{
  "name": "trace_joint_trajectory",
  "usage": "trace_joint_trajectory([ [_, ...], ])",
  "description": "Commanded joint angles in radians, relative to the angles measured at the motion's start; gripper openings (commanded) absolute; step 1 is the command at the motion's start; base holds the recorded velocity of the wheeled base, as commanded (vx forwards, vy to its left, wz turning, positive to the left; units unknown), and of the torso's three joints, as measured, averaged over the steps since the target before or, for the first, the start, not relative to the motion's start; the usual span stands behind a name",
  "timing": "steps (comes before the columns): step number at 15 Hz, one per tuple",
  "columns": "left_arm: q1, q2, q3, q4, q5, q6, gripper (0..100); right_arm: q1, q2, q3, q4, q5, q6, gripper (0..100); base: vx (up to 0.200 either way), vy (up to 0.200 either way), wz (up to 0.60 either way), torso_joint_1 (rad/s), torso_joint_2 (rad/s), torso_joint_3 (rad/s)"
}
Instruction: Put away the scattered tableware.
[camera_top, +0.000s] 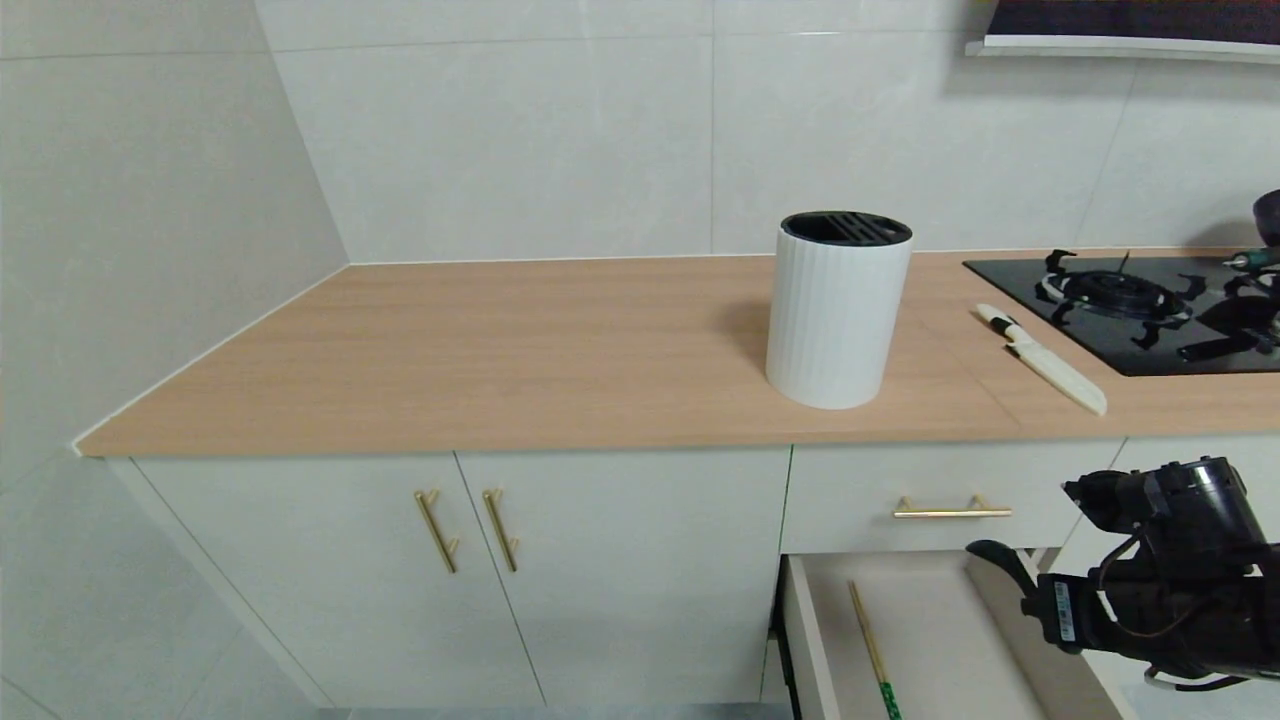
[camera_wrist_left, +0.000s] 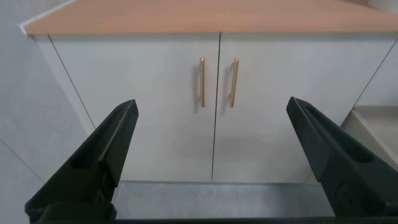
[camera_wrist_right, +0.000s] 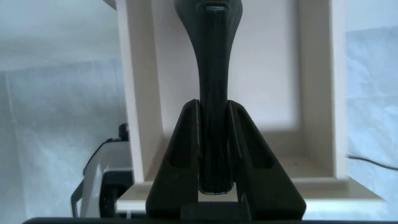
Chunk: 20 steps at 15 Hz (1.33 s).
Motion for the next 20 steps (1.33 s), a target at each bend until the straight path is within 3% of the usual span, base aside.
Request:
trace_joint_trajectory([
  [1,0.0,0.0,0.0,0.0,0.001,0.0,100,0.002,0.036,0.012,-0.004,0.0,-0.001,0,0.0,0.0,0.0,-0.193,0.51,0.315],
  [6,0.0,0.0,0.0,0.0,0.001,0.0,100,0.007,0.063,0.018,-0.017,-0.002,-0.001,0,0.0,0.0,0.0,-0.171,0.49,0.313],
  [13,0.0,0.0,0.0,0.0,0.001,0.0,100,0.037,0.164,0.11,-0.228,-0.005,-0.02,0,0.0,0.0,0.0,-0.129,0.46,0.337],
  [20,0.0,0.0,0.0,0.0,0.001,0.0,100,0.05,0.172,0.108,-0.23,-0.005,-0.02,0,0.0,0.0,0.0,-0.045,0.35,0.298],
])
